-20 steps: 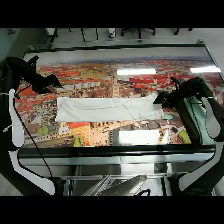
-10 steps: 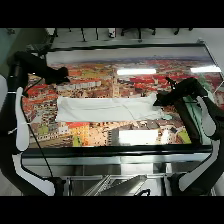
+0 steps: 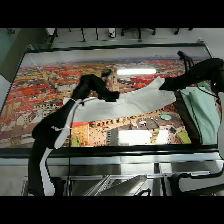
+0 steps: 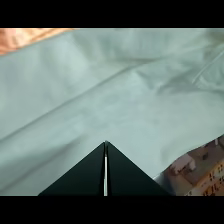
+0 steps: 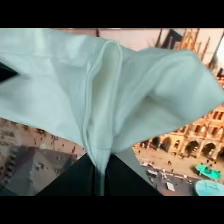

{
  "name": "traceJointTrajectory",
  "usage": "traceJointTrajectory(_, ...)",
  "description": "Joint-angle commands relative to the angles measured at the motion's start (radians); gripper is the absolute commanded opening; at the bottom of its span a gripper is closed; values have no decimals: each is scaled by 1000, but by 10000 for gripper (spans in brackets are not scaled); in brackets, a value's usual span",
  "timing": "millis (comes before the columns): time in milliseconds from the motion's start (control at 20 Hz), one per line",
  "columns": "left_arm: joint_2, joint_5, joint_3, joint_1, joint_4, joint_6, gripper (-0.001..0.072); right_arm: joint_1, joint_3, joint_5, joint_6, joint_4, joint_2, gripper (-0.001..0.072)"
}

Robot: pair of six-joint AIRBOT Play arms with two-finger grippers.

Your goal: Fold the shirts.

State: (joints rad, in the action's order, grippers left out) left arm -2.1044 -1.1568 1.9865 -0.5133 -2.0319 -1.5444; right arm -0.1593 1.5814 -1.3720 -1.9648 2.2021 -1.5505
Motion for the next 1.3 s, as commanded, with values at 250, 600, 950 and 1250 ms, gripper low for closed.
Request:
traceJointTrajectory(250, -92, 147, 20, -140, -159, 2, 13, 13, 2, -45, 13, 2, 193, 16)
traceJointTrajectory(600, 105, -130, 77, 19, -232, 1, 12, 19, 2, -61, 54, 2, 175, 16)
traceJointTrajectory(950, 727, -232, 5, 513, -240, -22, 12, 422, 2, 296, 194, 82, 87, 17)
traceJointTrajectory(1250, 1033, -253, 5, 758, -238, -80, 12, 983, 5, 1217, 279, 114, -264, 588)
